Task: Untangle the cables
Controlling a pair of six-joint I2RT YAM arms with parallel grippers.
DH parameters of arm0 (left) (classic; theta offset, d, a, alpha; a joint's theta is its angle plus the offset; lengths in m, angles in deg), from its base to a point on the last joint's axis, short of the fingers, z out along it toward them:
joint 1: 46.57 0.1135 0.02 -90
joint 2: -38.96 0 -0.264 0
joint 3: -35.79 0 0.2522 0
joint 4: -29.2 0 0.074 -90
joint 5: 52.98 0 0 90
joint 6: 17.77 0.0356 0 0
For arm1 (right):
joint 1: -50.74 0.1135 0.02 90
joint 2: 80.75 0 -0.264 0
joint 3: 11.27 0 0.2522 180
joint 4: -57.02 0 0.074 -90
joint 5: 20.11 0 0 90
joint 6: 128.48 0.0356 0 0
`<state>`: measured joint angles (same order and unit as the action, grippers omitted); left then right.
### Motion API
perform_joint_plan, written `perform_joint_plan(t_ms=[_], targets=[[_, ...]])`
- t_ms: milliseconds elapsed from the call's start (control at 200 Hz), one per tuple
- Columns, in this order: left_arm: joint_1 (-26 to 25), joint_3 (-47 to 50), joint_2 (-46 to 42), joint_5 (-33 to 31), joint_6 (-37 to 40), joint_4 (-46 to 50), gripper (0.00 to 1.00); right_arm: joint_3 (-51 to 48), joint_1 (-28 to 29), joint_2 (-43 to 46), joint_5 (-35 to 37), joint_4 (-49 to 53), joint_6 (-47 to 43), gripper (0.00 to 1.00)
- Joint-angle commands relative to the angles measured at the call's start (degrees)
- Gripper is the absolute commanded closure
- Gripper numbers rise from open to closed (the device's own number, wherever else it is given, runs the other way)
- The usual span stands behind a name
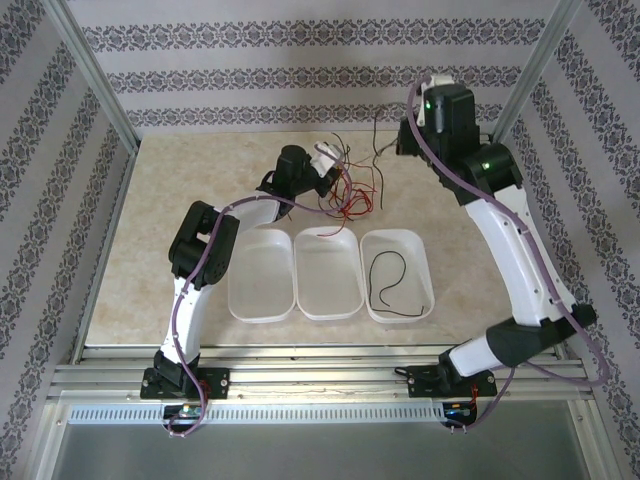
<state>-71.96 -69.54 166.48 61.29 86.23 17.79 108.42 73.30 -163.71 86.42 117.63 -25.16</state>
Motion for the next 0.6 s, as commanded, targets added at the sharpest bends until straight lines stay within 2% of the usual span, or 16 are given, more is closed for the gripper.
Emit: perform_joint_plan(t_ms=[0,170,365,595], targets=[[0.7,-4.4,-3.7,-1.0,-2.2,8.1,1.00,-7.3,-0.9,6.0,1.5,-0.2,3.5,1.00],[0.7,-10.7,-3.4,-1.8,-4.2,16.5,1.00,-18.4,-1.6,13.0,-0.6,3.8,6.0,1.00],[0.7,-14.2,-3.2,-1.4,-6.8,18.1,1.00,-26.3,-1.7,17.7,-4.8,8.0,8.5,1.00],[0.7,-17.2,-1.4,-2.4,-4.2,19.7,1.00,-33.9,-1.4,18.2,-8.4,9.2,11.2,1.00]])
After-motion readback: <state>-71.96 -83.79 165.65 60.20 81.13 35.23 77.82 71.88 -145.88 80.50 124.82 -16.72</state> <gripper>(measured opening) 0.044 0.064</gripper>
